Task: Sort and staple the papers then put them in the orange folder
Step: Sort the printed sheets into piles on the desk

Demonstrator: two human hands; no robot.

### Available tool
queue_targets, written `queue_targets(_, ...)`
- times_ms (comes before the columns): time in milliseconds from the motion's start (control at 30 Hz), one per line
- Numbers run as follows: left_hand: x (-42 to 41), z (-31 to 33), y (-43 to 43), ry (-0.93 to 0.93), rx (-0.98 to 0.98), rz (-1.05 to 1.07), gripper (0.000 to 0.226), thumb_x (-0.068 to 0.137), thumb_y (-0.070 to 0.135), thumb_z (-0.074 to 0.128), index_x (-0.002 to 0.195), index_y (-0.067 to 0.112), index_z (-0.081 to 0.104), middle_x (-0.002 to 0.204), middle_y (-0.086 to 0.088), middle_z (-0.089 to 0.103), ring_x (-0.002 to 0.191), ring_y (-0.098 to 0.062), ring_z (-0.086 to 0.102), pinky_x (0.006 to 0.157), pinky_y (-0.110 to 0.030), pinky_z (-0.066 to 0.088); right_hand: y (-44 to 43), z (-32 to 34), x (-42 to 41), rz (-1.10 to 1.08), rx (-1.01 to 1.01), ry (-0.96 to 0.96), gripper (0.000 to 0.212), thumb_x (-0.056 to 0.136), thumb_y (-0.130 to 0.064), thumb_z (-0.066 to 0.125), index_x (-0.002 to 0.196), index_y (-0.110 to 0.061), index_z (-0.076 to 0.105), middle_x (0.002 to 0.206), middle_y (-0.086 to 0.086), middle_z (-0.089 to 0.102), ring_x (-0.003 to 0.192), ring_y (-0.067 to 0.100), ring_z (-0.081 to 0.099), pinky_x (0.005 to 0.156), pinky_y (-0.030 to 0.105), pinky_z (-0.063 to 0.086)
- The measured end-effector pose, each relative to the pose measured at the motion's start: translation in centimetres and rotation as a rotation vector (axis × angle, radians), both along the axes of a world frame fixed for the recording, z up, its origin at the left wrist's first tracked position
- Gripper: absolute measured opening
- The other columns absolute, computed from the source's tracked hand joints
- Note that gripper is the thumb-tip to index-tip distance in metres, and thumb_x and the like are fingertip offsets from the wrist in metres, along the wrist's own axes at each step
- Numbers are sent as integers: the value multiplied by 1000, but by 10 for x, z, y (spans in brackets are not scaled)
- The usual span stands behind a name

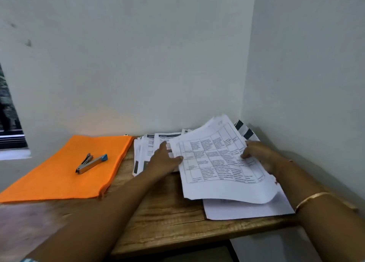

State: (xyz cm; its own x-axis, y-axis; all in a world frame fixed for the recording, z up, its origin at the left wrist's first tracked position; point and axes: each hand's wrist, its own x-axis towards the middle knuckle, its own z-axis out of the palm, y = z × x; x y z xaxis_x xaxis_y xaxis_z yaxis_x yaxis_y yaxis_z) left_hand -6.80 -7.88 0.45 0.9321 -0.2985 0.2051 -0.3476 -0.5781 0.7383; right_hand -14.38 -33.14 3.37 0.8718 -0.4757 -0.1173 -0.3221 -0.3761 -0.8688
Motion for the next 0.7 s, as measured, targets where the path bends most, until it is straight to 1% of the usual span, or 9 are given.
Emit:
queue_targets(67, -4, 0, -19, 48, 55, -39, 65, 88, 26, 63, 141, 14, 28, 141, -3, 44, 127, -20, 44, 88, -21, 32, -21, -6, -3, -25, -84, 63, 34, 82, 12, 49, 115, 9, 57, 120, 27, 59, 112, 42, 54, 99, 51, 45)
queue_targets(167, -8, -2, -43, 63, 167, -95, 65, 86, 29, 65, 139, 15, 31, 139, -3, 47, 125, -21, 47, 97, -27, 39, -36, -15, -7, -45, -171, 113, 31, 81, 11, 51, 111, 10, 58, 116, 26, 60, 109, 41, 56, 94, 44, 49)
queue_targets(267, -7, -7, -59, 86, 323, -107, 65, 82, 33, 65, 136, 15, 33, 135, -3, 49, 121, -24, 49, 100, -32, 41, -33, -18, -7, -50, -268, 99, 20, 83, 5, 51, 101, 4, 60, 113, 21, 60, 97, 31, 56, 68, 26, 45)
queue_targets(300, -7, -9, -62, 83, 373, -101, 67, 80, 35, 65, 135, 15, 33, 134, -5, 48, 121, -25, 48, 100, -33, 42, -32, -19, -6, -42, -312, 99, 18, 85, 4, 50, 100, 5, 59, 112, 19, 59, 94, 28, 54, 62, 24, 41)
queue_targets(333, -7, -9, -65, 82, 418, -91, 68, 79, 37, 66, 134, 14, 33, 133, -8, 47, 120, -27, 47, 98, -35, 44, -31, -20, -4, -26, -347, 99, 17, 87, 3, 47, 99, 7, 59, 110, 18, 57, 92, 27, 53, 61, 26, 39)
queue_targets(400, -6, -9, -68, 84, 457, -74, 69, 79, 38, 65, 134, 14, 32, 133, -10, 42, 121, -28, 46, 96, -35, 45, -31, -23, -2, -5, -402, 97, 18, 89, 2, 43, 98, 6, 58, 106, 13, 54, 95, 25, 53, 72, 27, 40)
queue_targets(500, -2, -9, -71, 100, 470, -78, 70, 81, 34, 64, 137, 13, 29, 136, -12, 35, 122, -27, 46, 92, -31, 44, -35, -32, 0, -23, -408, 90, 24, 88, -4, 43, 109, -4, 54, 126, 16, 51, 111, 25, 49, 93, 30, 40)
queue_targets(600, -4, -10, -72, 106, 494, -109, 67, 86, 37, 58, 140, 14, 27, 140, -12, 33, 126, -27, 43, 95, -31, 40, -36, -39, 0, -24, -418, 88, 28, 84, -9, 43, 109, -15, 53, 125, 16, 54, 108, 31, 53, 92, 33, 45)
queue_targets(700, -5, -9, -71, 109, 494, -132, 68, 87, 35, 58, 143, 17, 25, 145, -11, 28, 129, -27, 40, 99, -29, 38, -30, -39, 0, -17, -376, 24, 40, 86, -3, 43, 124, -7, 52, 116, 16, 59, 94, 27, 55, 75, 28, 45)
